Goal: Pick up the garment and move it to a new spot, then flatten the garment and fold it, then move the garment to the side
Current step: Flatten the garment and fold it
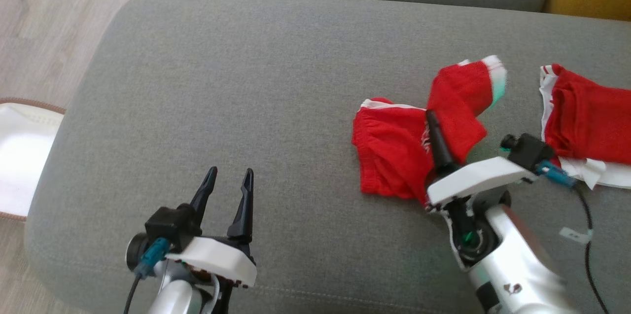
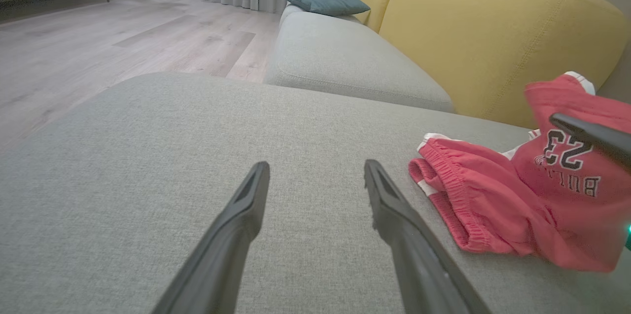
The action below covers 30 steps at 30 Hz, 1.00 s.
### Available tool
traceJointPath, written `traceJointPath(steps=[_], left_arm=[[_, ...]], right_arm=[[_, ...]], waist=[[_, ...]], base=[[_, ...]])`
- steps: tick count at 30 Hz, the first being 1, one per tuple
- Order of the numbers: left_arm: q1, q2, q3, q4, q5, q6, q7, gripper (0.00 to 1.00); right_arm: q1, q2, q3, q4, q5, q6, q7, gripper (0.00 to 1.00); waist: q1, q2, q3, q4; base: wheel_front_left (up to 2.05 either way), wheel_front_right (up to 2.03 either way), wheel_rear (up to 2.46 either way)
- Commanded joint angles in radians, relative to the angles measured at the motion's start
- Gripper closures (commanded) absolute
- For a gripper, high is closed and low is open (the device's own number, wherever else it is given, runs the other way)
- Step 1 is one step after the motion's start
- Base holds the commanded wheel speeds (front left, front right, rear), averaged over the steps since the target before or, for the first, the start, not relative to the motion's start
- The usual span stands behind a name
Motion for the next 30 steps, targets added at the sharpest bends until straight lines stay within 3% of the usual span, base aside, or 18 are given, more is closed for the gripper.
traceJointPath(steps=[1, 16, 24, 25, 26, 30], left_arm=[[-0.029, 0.006, 0.031, -0.033, 0.007, 0.0, -0.008, 0.0], [-0.037, 0.006, 0.013, -0.027, -0.006, 0.009, -0.008, 0.0], [-0.042, 0.006, 0.004, -0.027, -0.014, 0.013, -0.008, 0.0], [-0.042, 0.006, 0.004, -0.027, -0.015, 0.014, -0.008, 0.0], [-0.042, 0.006, 0.004, -0.027, -0.015, 0.014, -0.008, 0.0], [-0.041, 0.006, 0.005, -0.024, -0.016, 0.015, -0.008, 0.0]], right_arm=[[-0.039, 0.011, 0.036, -0.02, -0.008, -0.001, -0.014, 1.0], [-0.093, 0.011, 0.167, 0.065, -0.032, -0.001, -0.064, 1.0], [-0.124, 0.011, 0.233, 0.131, -0.146, -0.001, -0.081, 1.0], [-0.125, 0.011, 0.24, 0.144, -0.165, -0.001, -0.082, 0.92], [-0.127, 0.011, 0.244, 0.162, -0.187, -0.001, -0.084, 0.0], [-0.122, 0.011, 0.271, 0.188, -0.219, -0.001, -0.081, 0.0]], waist=[[0.0, -0.0001, 0.002, 0.005], [0.0, -0.0001, 0.013, 0.044], [0.0, -0.0001, 0.024, 0.06], [0.0, -0.0001, 0.025, 0.062], [0.0, -0.0001, 0.025, 0.063], [0.0, -0.0001, 0.025, 0.065]], base=[[0.0, 0.0, 0.0], [0.0, 0.0, 0.0], [0.0, 0.0, 0.0], [0.0, 0.0, 0.0], [0.0, 0.0, 0.0], [0.0, 0.0, 0.0]])
